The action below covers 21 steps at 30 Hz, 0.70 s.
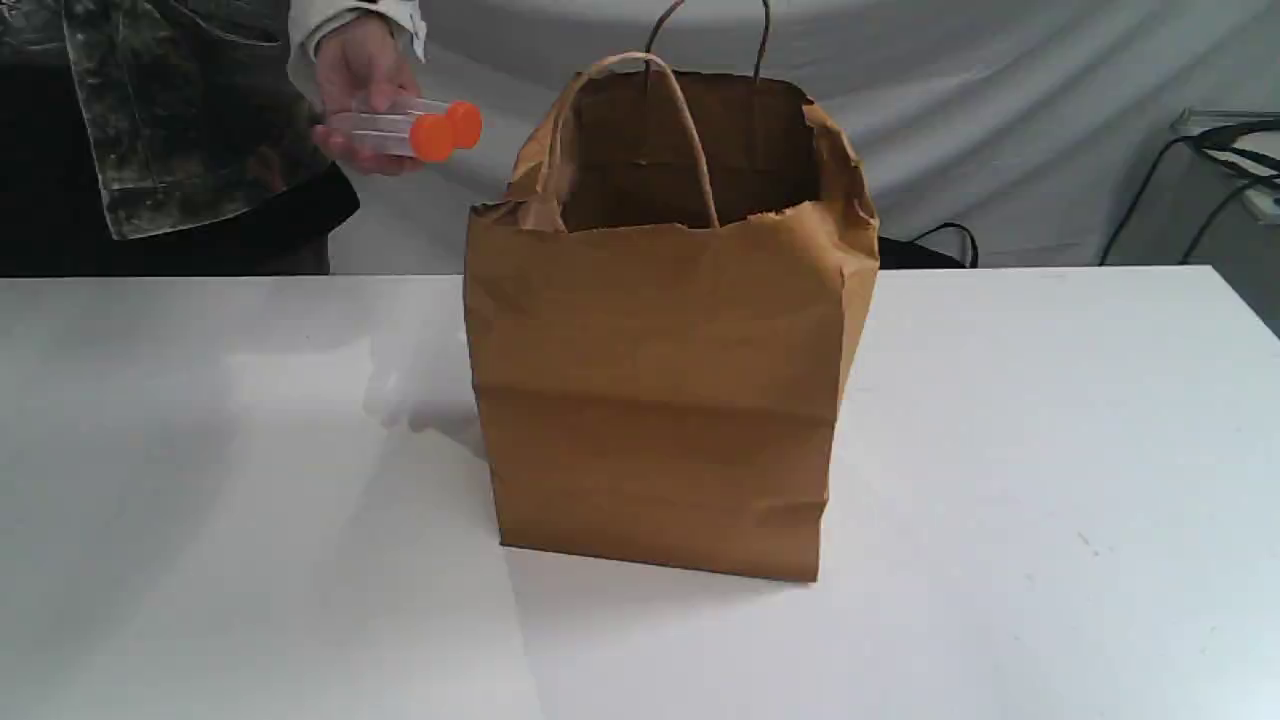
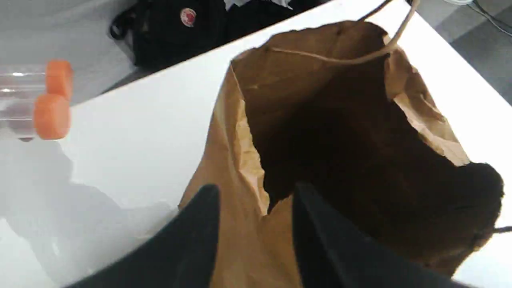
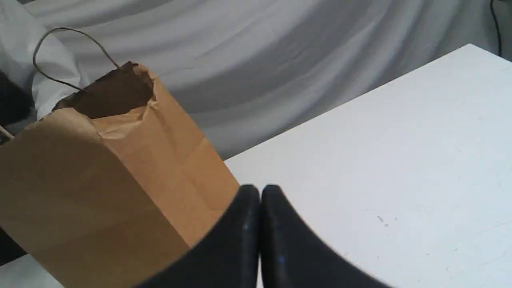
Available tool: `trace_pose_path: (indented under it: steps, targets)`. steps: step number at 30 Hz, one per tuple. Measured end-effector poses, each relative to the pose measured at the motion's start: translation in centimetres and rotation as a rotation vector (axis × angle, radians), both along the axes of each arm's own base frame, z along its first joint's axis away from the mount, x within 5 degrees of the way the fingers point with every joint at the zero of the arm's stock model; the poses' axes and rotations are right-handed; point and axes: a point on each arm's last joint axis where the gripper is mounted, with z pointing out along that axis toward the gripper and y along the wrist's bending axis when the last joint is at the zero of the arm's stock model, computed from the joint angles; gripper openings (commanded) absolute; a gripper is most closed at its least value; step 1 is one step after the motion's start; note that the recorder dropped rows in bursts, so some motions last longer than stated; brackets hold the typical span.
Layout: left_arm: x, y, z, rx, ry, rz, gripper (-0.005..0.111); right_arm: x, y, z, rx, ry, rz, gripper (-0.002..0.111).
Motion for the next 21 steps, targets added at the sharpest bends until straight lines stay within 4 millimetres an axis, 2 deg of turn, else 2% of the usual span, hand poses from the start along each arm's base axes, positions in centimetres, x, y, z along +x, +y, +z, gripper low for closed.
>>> trace_pose_path:
  steps: [6, 10, 12, 16, 21]
  targets:
    - [1.8, -3.6, -2.2, 0.004, -0.071, -0.057, 0.075, 0.0, 0.0, 0.0, 0.000, 0.001, 0.000, 0.000]
    - [2.2, -5.8, -3.4, 0.028, -0.117, -0.084, 0.077, 0.0, 0.0, 0.0, 0.000, 0.003, 0.001, 0.000]
    - [2.6, -6.6, -4.3, 0.096, -0.151, -0.084, 0.077, 0.0, 0.0, 0.0, 0.000, 0.003, 0.001, 0.000]
    - [3.3, -6.7, -5.2, 0.207, -0.201, -0.041, 0.077, 0.0, 0.0, 0.0, 0.000, 0.003, 0.001, 0.000]
    - [3.9, -6.5, -5.8, 0.228, -0.227, -0.011, 0.077, 0.0, 0.0, 0.0, 0.006, 0.005, 0.002, 0.000]
